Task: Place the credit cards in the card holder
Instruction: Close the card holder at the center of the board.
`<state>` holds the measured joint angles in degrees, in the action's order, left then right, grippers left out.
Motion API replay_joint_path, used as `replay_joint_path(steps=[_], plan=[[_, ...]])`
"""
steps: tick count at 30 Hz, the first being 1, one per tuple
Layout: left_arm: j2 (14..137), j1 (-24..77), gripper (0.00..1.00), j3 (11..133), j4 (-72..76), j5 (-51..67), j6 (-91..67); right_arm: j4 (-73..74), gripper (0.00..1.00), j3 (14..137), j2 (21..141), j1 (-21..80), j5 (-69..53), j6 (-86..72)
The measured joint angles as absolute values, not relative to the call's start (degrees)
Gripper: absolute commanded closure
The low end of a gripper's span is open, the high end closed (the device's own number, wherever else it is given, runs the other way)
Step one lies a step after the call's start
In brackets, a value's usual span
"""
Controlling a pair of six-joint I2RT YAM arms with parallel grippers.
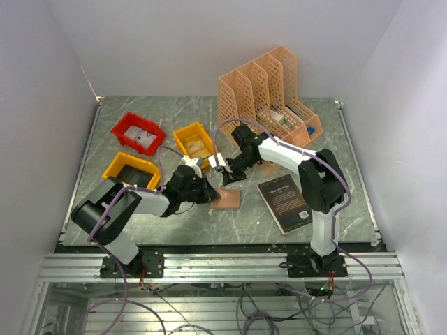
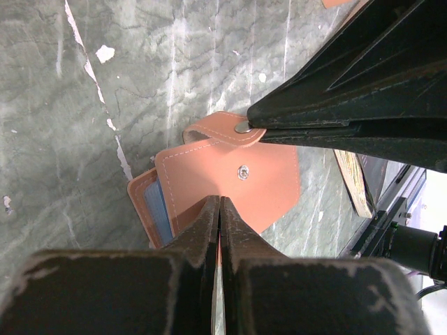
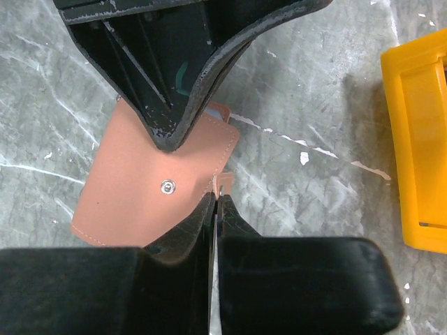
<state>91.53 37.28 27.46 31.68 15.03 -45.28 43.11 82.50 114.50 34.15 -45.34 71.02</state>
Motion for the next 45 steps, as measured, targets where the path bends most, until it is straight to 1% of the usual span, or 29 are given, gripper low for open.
replay_joint_path(steps=[10,24,31,45], plan=[[91.8,37.3,0.93,27.5,32.0,15.1,-45.3,42.9,1.00,81.8,114.3,34.2,-44.7,71.5],[92.8,37.3,0.93,27.5,33.7,15.9,-45.5,38.8,1.00,72.7,107.8,35.1,-42.3,72.5],[92.8,37.3,0.93,27.5,33.7,15.9,-45.6,36.4,1.00,70.3,107.2,37.2,-39.6,72.5],[92.6,37.4,0.93,27.1,34.3,18.4,-45.9,34.9,1.00,69.1,106.5,37.8,-38.5,72.3]])
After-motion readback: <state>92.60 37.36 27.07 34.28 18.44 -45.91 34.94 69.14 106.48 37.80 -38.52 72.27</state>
